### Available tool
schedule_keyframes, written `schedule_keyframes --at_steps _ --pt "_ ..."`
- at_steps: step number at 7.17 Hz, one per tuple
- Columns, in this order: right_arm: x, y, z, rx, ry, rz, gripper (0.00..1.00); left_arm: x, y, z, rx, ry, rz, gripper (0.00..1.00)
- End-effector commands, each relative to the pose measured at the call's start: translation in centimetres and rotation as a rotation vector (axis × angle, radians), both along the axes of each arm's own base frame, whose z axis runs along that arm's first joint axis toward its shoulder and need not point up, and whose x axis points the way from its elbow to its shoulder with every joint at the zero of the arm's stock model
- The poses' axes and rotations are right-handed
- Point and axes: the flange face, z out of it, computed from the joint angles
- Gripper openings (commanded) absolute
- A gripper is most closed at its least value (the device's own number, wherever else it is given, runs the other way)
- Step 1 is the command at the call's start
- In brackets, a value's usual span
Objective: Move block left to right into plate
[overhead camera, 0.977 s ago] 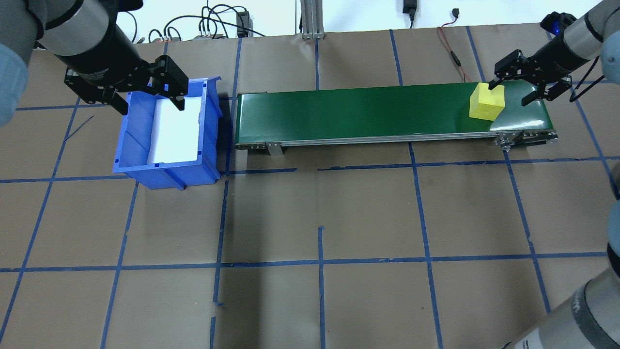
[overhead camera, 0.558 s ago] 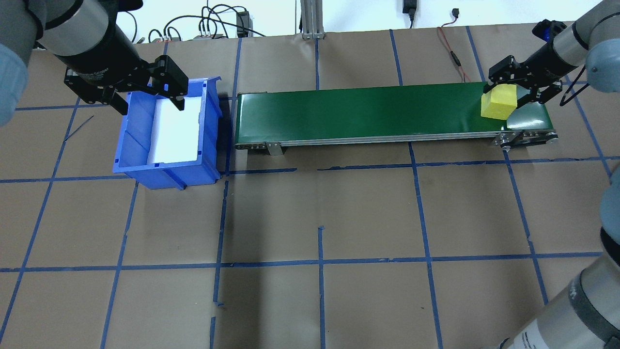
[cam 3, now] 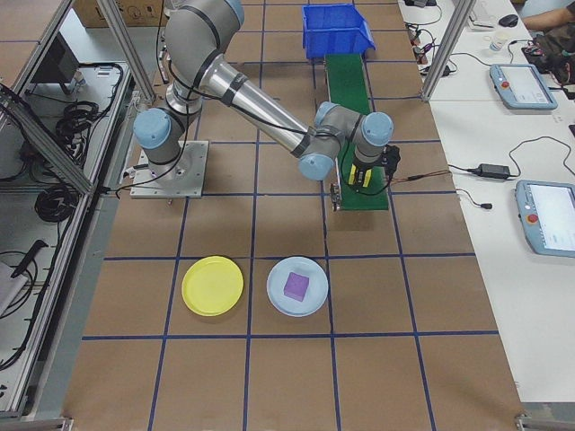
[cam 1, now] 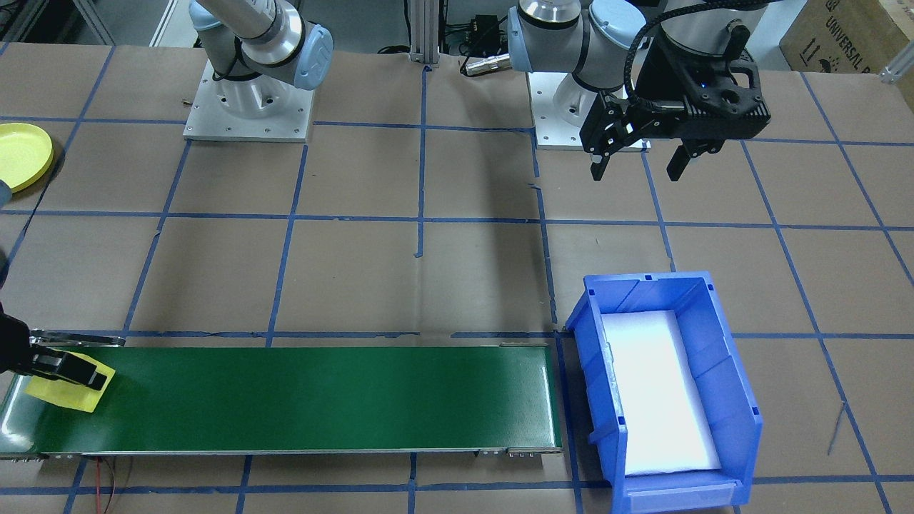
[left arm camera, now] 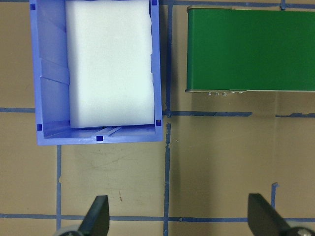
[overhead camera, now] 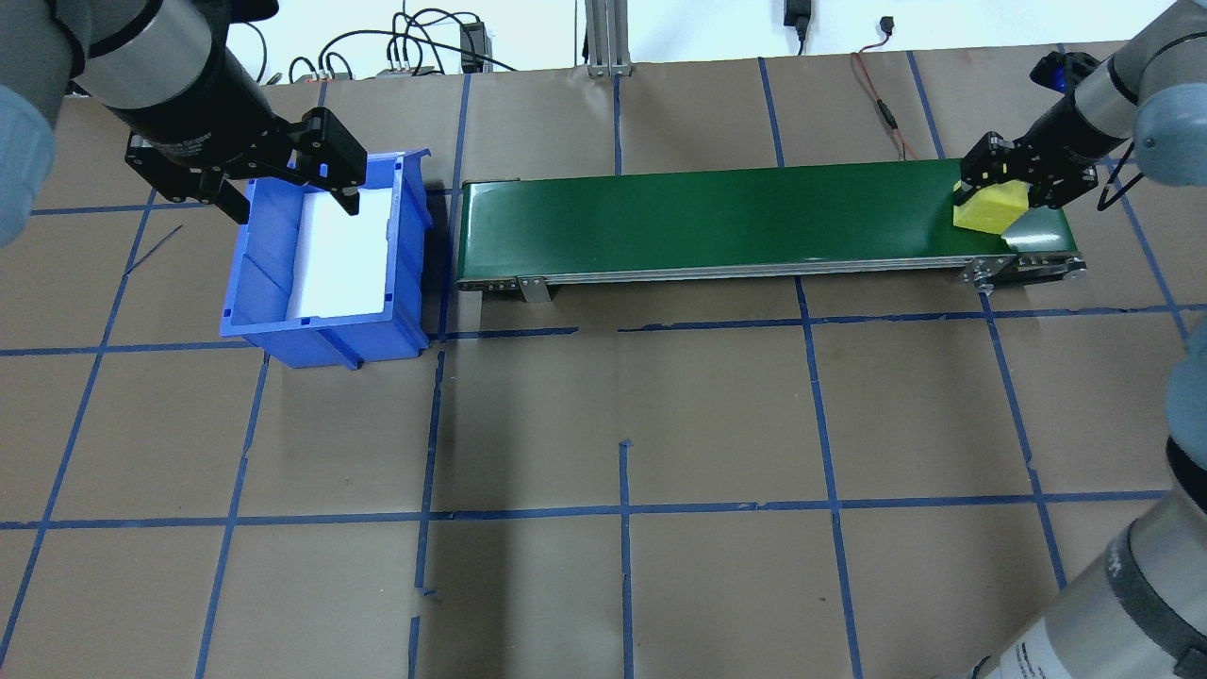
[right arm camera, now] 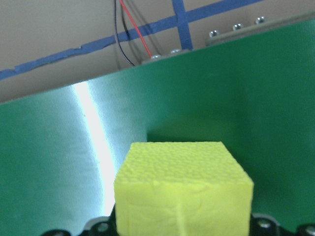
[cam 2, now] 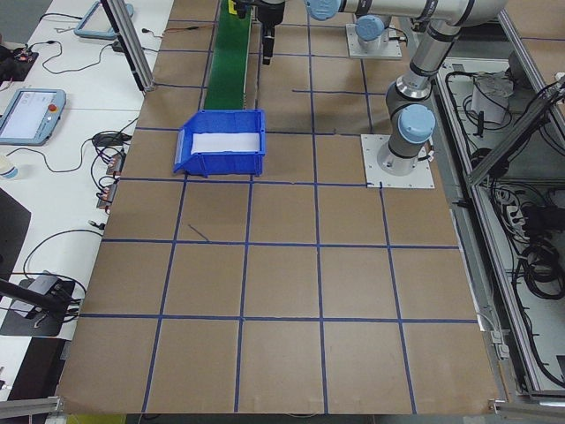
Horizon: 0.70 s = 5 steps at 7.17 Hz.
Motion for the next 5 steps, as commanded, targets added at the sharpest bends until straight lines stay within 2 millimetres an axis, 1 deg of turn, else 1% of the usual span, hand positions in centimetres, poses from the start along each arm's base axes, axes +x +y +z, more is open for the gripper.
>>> schedule_keyframes --at_steps 1,2,3,4,5 --pt "0.1 1.6 3.7 -0.008 0.056 0.063 0.29 0.0 0.0 0.0 0.000 0.000 0.000 1.00" --pt "-0.7 3.7 4.9 0.019 0.140 0.189 0.29 0.0 0.0 0.0 0.000 0.000 0.000 1.00" --pt "-3.8 7.6 6.1 0.061 0.195 0.281 0.27 0.0 0.0 0.0 0.000 0.000 0.000 1.00" --pt "-9.9 13.1 6.0 0.081 0.154 0.282 0.27 0.0 0.0 0.0 0.000 0.000 0.000 1.00" --pt "-14.2 17.3 5.1 0.088 0.135 0.313 0.27 0.0 0.0 0.0 0.000 0.000 0.000 1.00"
